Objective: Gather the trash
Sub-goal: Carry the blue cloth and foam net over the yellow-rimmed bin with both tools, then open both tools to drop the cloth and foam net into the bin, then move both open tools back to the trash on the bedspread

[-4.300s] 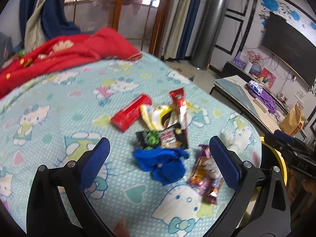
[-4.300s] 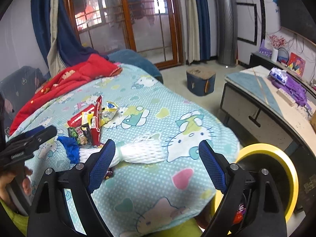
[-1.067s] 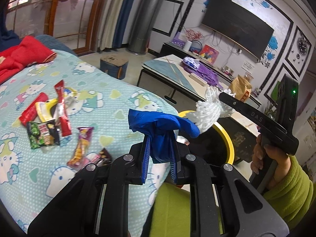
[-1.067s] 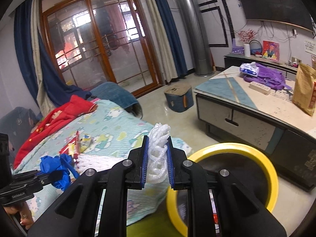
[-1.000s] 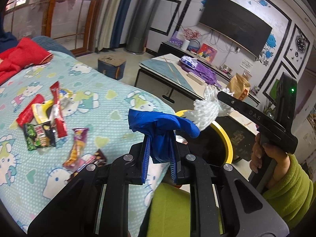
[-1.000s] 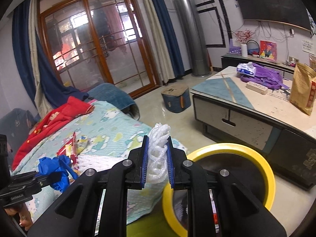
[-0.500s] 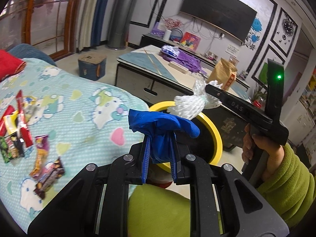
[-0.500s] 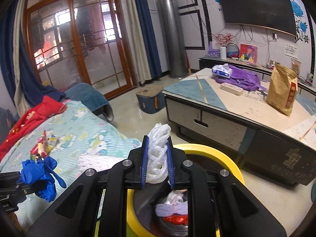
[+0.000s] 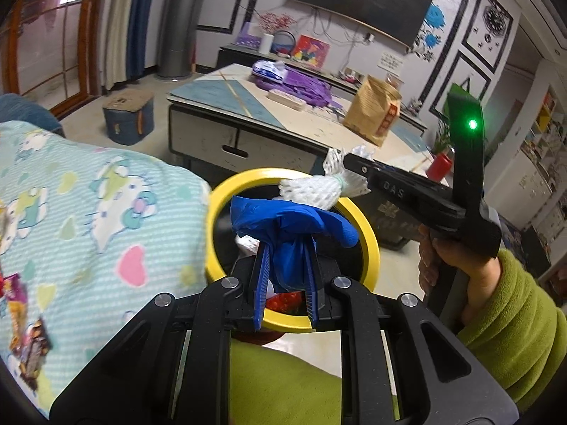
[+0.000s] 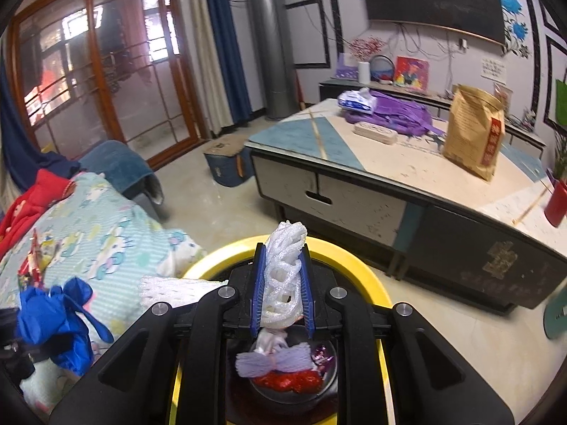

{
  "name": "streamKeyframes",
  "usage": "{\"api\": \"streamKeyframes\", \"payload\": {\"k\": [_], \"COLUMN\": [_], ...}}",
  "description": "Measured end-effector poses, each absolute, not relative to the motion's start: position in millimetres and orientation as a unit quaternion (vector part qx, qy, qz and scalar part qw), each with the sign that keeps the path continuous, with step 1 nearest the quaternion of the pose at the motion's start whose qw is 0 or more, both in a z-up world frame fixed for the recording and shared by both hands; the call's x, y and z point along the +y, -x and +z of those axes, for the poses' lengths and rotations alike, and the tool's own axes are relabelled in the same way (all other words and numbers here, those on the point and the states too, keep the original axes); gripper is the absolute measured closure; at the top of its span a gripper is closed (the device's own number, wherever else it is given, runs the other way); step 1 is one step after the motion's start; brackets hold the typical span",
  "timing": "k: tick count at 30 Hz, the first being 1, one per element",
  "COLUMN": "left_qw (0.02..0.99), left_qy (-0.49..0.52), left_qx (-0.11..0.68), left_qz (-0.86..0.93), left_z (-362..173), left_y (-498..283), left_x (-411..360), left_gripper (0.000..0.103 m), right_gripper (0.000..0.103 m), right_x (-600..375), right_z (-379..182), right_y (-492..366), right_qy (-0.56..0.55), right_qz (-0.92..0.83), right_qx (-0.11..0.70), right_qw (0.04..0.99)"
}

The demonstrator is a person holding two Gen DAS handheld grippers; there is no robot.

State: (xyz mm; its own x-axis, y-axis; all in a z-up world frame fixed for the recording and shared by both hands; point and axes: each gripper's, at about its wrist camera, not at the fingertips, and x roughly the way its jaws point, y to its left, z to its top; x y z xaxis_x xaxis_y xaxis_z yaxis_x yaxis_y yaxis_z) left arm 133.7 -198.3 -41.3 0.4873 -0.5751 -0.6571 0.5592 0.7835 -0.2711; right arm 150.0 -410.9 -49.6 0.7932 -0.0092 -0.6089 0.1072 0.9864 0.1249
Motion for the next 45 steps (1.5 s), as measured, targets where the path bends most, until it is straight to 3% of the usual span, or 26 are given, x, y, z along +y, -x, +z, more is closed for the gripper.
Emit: {"api": "streamKeyframes", "payload": {"k": [12, 18, 22, 27, 32, 45], "left_qw": [0.843, 0.833, 0.83, 0.828, 0.839, 0.89], "left_qy": [-0.009, -0.016, -0.021, -0.021, -0.016, -0.011], "left_qx": [0.409, 0.421, 0.429, 0.432, 0.433, 0.381], "left_qz": [-0.349, -0.357, -0.357, -0.355, -0.329, -0.25], "left_z": [-66.7, -77.1, -83.2, -86.5, -86.1, -51.7], "left_y": [-145.5, -150.8, -155.3, -154.3, -152.8, -134.5], "left_x": [-230.7, -240.2, -246.9, -245.7, -233.2, -182.5], "left_gripper": [0.091, 0.089, 0.062, 0.043, 0.013, 0.011], "right_gripper": [0.079, 0.067, 0.055, 0.052, 0.045, 0.036], "right_x": [-431.4, -440.1, -445.9, -447.3, -444.1, -418.0], "right_z": [-70.3, -73.5, -74.2, -73.1, -68.9, -48.2], "right_y": [-158.0, -160.2, -159.8, -159.1, -157.3, -150.7], "right_qy": [-0.112, -0.145, -0.166, -0.17, -0.166, -0.147], "right_qz": [-0.036, -0.029, -0.031, -0.035, -0.035, -0.003], "right_qx": [0.351, 0.356, 0.356, 0.354, 0.347, 0.324], "right_qw": [0.929, 0.923, 0.919, 0.919, 0.922, 0.935]}}
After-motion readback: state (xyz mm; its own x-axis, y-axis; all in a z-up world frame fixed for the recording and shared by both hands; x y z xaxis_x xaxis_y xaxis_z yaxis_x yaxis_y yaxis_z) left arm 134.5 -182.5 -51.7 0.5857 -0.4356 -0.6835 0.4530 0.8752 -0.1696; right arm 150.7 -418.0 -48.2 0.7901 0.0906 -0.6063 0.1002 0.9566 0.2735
